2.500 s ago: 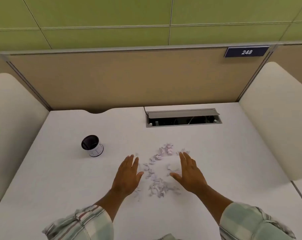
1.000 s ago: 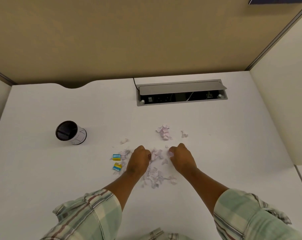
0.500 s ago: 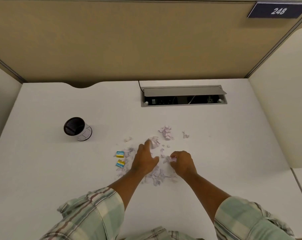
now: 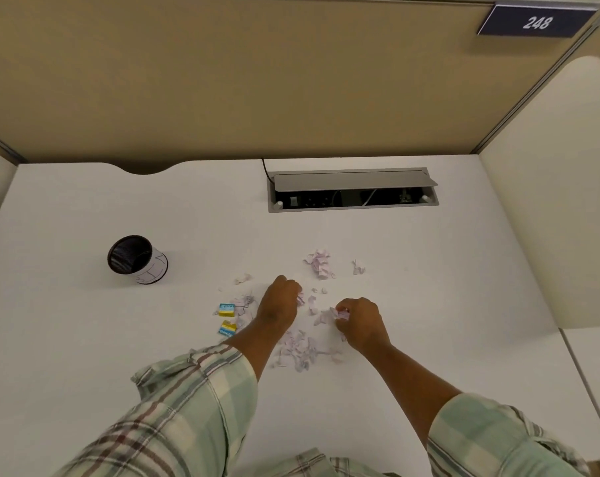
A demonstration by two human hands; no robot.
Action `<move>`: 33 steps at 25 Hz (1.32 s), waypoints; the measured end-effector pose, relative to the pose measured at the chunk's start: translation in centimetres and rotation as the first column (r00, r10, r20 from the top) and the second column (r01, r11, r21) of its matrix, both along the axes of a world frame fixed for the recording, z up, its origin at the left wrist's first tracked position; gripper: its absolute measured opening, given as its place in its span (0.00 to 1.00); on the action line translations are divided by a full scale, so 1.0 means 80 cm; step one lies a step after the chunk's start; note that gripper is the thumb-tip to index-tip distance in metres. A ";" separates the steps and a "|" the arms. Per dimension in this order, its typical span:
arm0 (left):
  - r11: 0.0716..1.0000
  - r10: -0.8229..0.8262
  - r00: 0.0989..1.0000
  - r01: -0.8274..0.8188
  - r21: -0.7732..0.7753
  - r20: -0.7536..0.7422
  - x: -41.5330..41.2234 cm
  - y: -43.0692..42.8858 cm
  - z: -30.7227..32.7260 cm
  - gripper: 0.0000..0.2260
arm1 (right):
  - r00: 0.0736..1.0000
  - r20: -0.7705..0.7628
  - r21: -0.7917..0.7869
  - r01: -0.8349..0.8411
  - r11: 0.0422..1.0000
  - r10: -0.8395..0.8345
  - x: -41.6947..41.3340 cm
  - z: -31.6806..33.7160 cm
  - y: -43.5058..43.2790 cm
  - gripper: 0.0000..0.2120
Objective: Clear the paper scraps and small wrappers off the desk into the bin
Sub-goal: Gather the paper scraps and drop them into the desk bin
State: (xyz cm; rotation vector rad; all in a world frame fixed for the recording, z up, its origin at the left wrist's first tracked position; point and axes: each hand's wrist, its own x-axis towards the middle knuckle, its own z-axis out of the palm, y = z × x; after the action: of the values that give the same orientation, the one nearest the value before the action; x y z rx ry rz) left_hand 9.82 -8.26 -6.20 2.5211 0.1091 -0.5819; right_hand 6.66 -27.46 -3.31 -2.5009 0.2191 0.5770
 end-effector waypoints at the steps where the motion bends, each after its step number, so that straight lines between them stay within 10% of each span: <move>1: 0.999 0.032 0.999 -0.032 -0.014 0.008 -0.005 0.001 -0.001 0.16 | 1.000 0.000 0.015 0.007 1.000 -0.007 0.001 -0.001 0.001 0.07; 14: 0.880 0.422 0.903 -0.387 -0.276 0.078 -0.049 0.153 0.054 0.15 | 0.996 -0.022 0.317 0.088 0.944 -0.086 0.026 0.032 0.165 0.08; 22: 0.693 0.710 0.677 -0.624 -0.361 0.193 -0.038 0.325 0.099 0.15 | 1.000 0.010 0.466 -0.019 0.885 0.016 0.074 0.086 0.361 0.07; 33: 0.687 0.725 0.642 -0.647 -0.331 0.251 -0.012 0.434 0.091 0.05 | 0.945 0.105 0.188 -0.324 0.927 0.309 0.136 0.079 0.518 0.08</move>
State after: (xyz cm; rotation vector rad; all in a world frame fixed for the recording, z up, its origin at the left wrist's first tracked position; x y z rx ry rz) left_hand 8.90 26.44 1.08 2.0881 0.7976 0.1937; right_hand 17.50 13.98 2.99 -2.3648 -0.2667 0.5989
